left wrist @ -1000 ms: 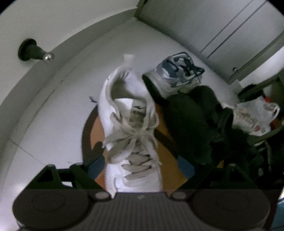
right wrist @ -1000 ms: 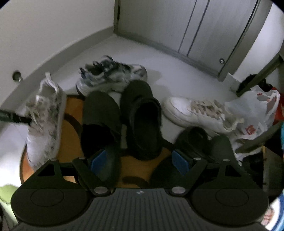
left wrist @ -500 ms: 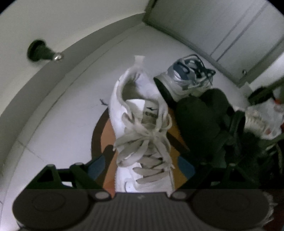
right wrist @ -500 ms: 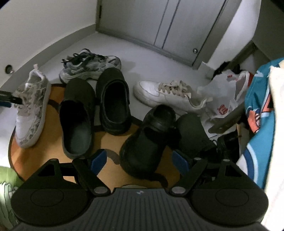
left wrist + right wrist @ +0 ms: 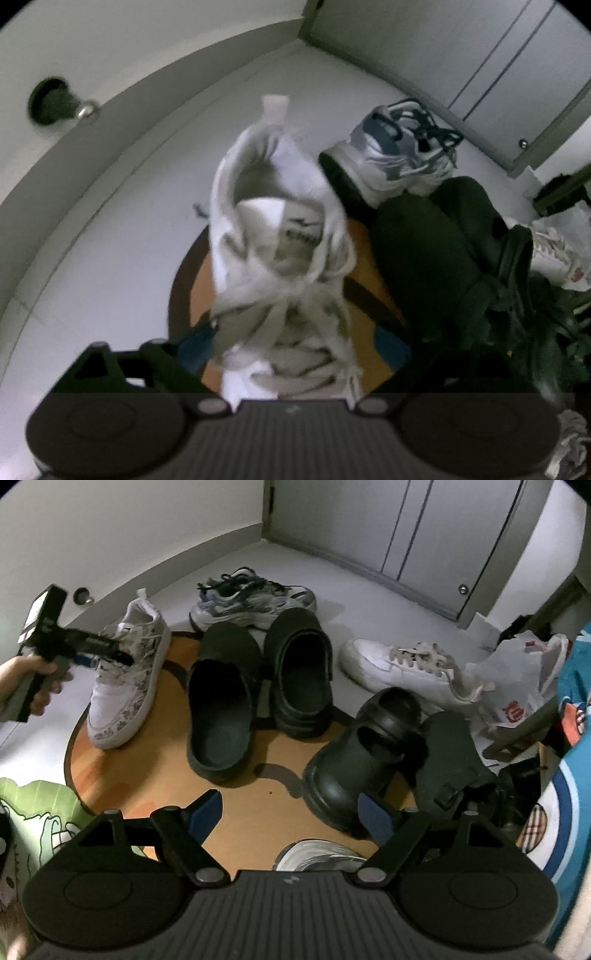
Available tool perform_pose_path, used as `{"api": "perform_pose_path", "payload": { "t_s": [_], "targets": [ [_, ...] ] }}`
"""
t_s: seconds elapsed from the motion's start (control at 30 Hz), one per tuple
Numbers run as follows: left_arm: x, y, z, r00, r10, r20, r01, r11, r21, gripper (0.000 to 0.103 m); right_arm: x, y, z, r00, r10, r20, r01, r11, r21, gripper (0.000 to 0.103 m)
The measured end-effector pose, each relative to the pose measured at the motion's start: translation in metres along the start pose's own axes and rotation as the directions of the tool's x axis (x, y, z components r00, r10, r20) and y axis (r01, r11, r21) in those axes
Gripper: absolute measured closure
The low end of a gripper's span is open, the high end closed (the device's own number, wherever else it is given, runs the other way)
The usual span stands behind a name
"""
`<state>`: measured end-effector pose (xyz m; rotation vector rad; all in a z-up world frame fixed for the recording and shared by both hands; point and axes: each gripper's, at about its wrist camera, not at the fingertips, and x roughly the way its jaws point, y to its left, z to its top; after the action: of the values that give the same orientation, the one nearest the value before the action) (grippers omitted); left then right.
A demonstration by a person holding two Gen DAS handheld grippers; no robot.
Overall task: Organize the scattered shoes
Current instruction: 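Lift the white high-top sneaker with the left gripper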
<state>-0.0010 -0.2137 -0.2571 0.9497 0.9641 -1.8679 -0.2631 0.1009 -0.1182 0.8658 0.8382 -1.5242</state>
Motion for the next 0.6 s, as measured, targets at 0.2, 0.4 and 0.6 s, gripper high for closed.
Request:
{"api": "perform_pose_path", "payload": {
  "t_s": [0.2, 0.4, 0.6],
  "targets": [
    [0.017, 0.001, 0.005, 1.0, 0.012, 0.004, -0.012, 1.0, -0.003, 0.008, 0.005, -0.003, -0.009, 1.0, 0.01, -0.007, -0.01, 1.0, 0.025, 0.018],
    [-0.013, 0.008, 0.016, 0.997, 0.032, 0.064, -0.037, 0.997, 0.068, 0.011, 0.005, -0.001, -0.013, 1.0, 0.018, -0.009, -0.018, 1.0, 0.011, 0.018],
    [-0.035, 0.014, 0.019, 0.998, -0.032, 0.053, 0.027, 0.995, 0.091, 0.043, -0.001, -0.002, -0.011, 1.0, 0.012, 0.01, -0.012, 1.0, 0.006, 0.018]
  ]
}}
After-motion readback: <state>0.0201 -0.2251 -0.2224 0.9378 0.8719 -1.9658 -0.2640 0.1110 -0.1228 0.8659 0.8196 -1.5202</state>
